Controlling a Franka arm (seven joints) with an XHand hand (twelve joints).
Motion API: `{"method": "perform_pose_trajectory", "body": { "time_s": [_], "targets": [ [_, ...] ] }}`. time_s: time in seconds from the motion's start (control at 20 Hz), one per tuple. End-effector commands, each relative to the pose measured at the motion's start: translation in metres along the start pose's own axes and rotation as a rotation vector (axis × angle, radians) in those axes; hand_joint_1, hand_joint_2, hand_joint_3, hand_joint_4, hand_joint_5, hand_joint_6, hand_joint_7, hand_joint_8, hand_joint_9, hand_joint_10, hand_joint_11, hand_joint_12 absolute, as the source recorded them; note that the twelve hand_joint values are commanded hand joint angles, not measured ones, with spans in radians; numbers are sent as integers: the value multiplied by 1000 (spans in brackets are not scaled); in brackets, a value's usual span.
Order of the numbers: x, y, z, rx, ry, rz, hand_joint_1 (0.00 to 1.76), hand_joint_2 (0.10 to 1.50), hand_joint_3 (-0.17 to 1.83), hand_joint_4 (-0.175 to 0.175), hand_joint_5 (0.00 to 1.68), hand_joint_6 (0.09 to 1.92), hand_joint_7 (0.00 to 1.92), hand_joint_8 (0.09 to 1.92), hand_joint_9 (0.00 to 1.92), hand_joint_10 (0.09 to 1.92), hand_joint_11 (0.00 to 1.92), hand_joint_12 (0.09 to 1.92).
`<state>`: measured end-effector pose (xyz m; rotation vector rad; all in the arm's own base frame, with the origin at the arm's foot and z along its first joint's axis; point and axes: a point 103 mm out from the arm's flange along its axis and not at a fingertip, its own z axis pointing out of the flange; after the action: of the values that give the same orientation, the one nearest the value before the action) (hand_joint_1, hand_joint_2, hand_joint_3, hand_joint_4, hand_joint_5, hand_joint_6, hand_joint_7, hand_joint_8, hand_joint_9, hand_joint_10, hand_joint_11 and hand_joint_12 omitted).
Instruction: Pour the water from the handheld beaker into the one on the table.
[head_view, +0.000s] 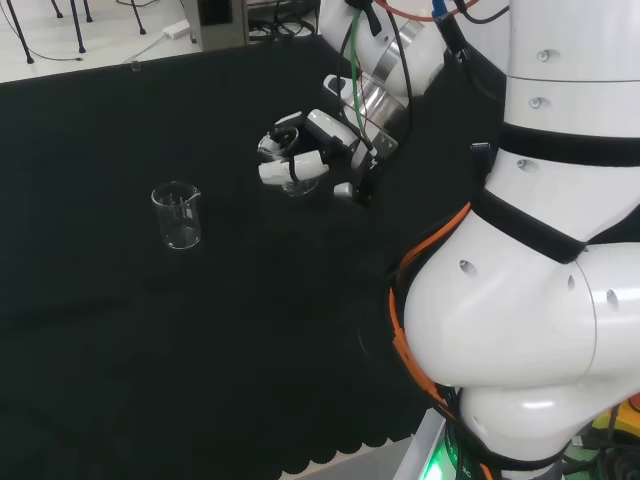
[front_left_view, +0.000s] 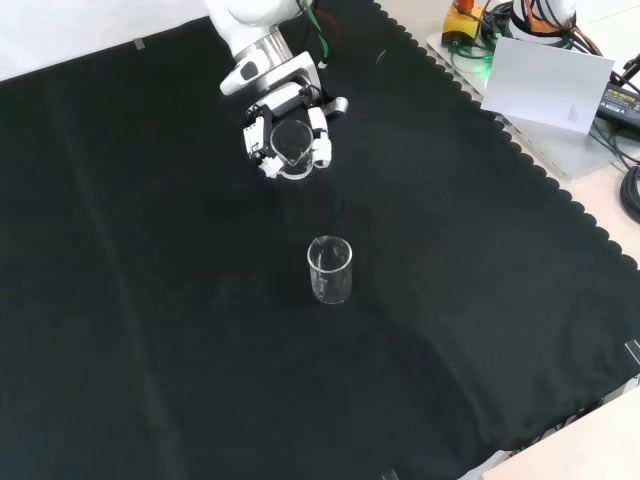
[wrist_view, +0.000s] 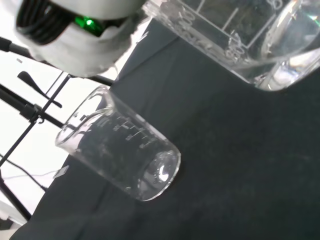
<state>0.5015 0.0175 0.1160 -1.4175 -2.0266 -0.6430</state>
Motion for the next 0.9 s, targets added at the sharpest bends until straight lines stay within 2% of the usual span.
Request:
{"method": "perform_pose_trajectory", "body": {
  "time_s": [0.05, 0.45, 0.9],
  "targets": [
    [20, -1, 5, 38, -37, -34, 1113, 771, 492, 126, 1213, 721, 1601, 268, 1494, 330, 1249, 817],
    [36, 5, 12, 108, -107, -55, 1113, 766, 500, 131, 1214, 722, 1603, 265, 1495, 329, 1243, 818],
    [53, 19, 17, 164, -194, -41, 1116, 743, 537, 138, 1224, 717, 1614, 254, 1501, 326, 1241, 831]
  ]
}}
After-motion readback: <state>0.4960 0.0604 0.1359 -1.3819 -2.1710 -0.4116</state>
